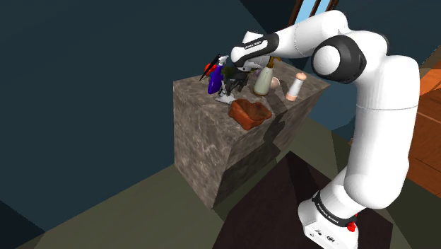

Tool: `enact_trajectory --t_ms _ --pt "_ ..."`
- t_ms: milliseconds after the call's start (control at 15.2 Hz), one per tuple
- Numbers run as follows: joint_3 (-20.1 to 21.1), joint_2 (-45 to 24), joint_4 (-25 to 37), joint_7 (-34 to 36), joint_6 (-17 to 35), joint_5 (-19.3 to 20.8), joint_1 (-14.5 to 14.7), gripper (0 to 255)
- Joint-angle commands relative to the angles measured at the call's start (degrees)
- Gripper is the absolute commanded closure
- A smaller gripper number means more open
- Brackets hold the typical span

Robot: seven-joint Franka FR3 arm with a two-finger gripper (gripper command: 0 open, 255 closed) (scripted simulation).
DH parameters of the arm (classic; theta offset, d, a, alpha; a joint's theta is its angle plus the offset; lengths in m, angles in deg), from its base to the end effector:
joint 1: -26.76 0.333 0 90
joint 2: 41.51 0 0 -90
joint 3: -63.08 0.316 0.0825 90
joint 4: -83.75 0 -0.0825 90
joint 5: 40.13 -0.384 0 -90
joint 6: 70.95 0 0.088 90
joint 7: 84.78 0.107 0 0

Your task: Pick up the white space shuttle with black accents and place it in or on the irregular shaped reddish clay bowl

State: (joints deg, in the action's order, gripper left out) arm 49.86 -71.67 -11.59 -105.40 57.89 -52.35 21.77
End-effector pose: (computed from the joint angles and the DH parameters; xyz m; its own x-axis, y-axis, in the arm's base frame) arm 0.6583 -0.1905 0.3151 0.9946 -0.0524 0.0896 -0.0498 -0.9983 -0.0307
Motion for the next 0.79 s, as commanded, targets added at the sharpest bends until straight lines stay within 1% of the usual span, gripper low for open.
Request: enact_trajectory --t_ms 0,264,726 --pt "0.20 -1.07 0.03 -0.23 1.06 -0.31 -0.14 0" --pt "0.55 -2.82 -0.08 -0.53 2.89 -0.83 -0.31 0" --pt "0.56 -2.82 -0.07 -0.53 2.88 -0.83 -0.31 0"
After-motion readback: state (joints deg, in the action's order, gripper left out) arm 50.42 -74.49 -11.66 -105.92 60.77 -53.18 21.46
